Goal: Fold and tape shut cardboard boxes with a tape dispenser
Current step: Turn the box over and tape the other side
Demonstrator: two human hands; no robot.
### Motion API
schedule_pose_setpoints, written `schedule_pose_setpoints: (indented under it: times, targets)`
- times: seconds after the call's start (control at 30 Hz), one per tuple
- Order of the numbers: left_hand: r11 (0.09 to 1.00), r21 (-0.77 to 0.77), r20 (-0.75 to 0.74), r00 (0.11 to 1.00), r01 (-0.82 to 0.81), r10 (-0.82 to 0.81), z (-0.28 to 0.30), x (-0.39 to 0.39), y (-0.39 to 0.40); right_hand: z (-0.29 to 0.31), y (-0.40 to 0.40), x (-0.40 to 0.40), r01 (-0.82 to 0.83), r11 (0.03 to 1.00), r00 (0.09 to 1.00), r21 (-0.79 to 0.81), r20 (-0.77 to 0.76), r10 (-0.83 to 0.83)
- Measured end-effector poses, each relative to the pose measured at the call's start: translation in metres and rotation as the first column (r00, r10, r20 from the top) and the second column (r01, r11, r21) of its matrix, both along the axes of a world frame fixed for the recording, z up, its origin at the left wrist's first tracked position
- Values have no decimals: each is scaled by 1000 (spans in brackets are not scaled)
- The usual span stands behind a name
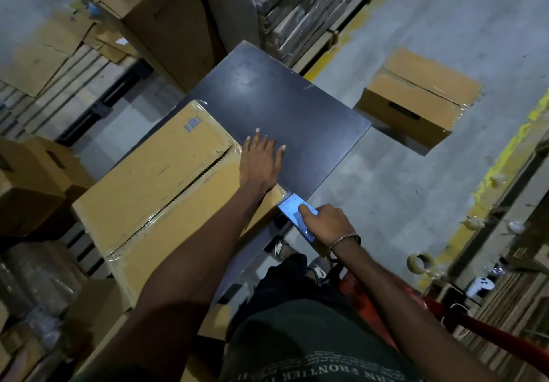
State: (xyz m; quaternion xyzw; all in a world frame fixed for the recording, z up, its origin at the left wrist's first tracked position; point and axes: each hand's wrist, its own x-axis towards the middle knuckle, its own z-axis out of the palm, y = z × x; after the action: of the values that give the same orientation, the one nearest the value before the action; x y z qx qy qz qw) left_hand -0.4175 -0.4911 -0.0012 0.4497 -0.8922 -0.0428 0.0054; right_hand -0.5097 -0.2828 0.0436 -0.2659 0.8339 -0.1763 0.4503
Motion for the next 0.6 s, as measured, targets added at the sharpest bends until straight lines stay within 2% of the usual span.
schedule_pose_setpoints:
  times: [0.1, 0.23, 0.33, 0.43, 0.53, 0.6]
  targets:
    - [1000, -8, -20, 1000, -17, 17, -2, 0, 0, -9, -8, -7, 37, 999, 999, 7, 21, -37]
    - [1000, -3, -45, 999, -17, 17, -3, 0, 1, -20, -13, -17, 110, 991, 976, 72, 179, -121]
    - [999, 34, -87, 996, -18, 21, -1, 2, -2, -33, -10, -23, 103, 991, 990, 83, 89, -110]
    - [996, 75, -229, 972, -41, 57, 3, 7, 5, -41, -21, -40, 108, 992, 994, 62, 23, -109]
    - [981, 165, -386, 909, -101, 158, 15, 19, 21, -42, -52, -59, -22, 1000, 993, -8, -119, 21]
    - [968, 210, -412, 886, -136, 214, 21, 31, 36, -45, -78, -68, -147, 988, 960, -44, -249, 132]
